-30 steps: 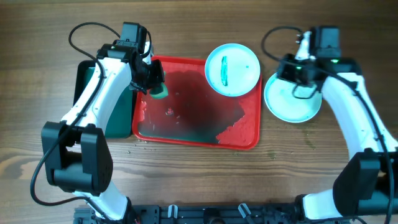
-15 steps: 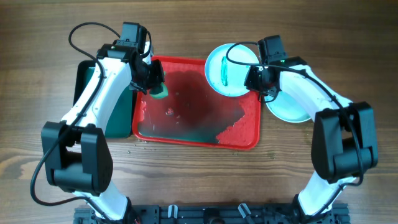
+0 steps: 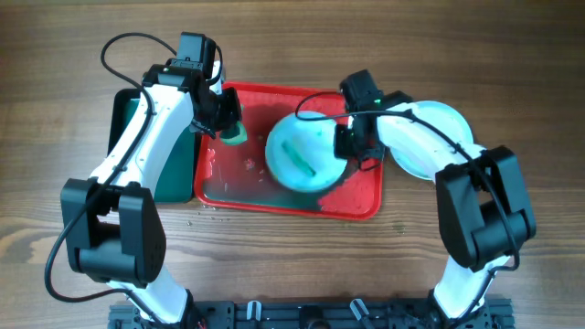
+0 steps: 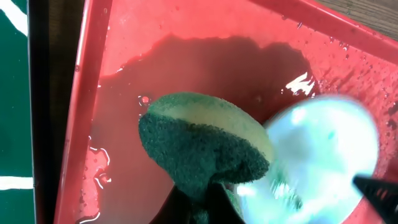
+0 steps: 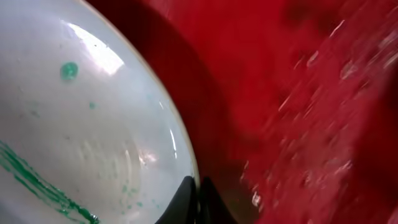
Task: Clean dirty plates on tray and stack at the side
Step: 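Drag the last plate to the red tray center with right gripper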
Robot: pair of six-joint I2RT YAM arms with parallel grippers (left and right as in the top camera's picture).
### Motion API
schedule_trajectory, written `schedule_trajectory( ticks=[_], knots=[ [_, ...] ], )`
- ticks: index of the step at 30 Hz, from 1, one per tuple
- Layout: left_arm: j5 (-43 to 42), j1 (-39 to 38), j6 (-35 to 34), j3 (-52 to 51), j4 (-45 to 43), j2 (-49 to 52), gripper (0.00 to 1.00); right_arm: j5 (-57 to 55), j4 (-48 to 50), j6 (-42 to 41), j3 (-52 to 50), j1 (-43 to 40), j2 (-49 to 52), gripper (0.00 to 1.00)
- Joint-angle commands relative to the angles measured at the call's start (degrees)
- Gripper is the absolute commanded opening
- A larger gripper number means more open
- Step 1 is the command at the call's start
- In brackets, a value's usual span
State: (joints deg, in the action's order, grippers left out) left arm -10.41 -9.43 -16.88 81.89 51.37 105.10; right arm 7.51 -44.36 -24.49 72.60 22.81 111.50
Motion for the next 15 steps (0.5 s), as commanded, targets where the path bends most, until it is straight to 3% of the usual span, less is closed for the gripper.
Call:
schedule_trajectory(
  ticks=[1,2,3,8,11,12,14,15],
  knots=[
    [-0.66,-0.17,-0.52,-0.31,-0.17,-0.07,0.04,2.56,-1.44,6.80,0.81,1.73,-3.23,0.25],
    [-0.66,-0.17,-0.52,-0.31,-0.17,-0.07,0.04,1.27,0.09,7.65,0.96,1.31,-3.41,0.40],
    [-0.66,-0.17,-0.52,-0.31,-0.17,-0.07,0.04,1.16,2.67,10.58,0.94,0.81,-3.13,0.44],
    [-0.66,-0.17,-0.52,-0.31,-0.17,-0.07,0.04,2.29,12.55,21.92,0.94,0.59,2.58,0.44],
    [-0.66,-0.17,-0.50,-0.31,-0.15,-0.07,0.04,2.73,13.97,23.47,0.94,0.59,5.40,0.36],
    [-0.66,-0.17,-0.52,-0.31,-0.15,-0.07,0.04,2.71,14.03,23.45,0.94,0.59,5.42,0.30],
    [-0.66,-0.17,-0.52,-0.31,-0.15,-0.07,0.04,3.04,12.61,22.36,0.98,0.59,5.35,0.04],
    [-0.66,-0.17,-0.52,-0.31,-0.15,-0.07,0.04,4.44,9.84,19.91,1.62,0.59,5.14,0.04]
  ],
)
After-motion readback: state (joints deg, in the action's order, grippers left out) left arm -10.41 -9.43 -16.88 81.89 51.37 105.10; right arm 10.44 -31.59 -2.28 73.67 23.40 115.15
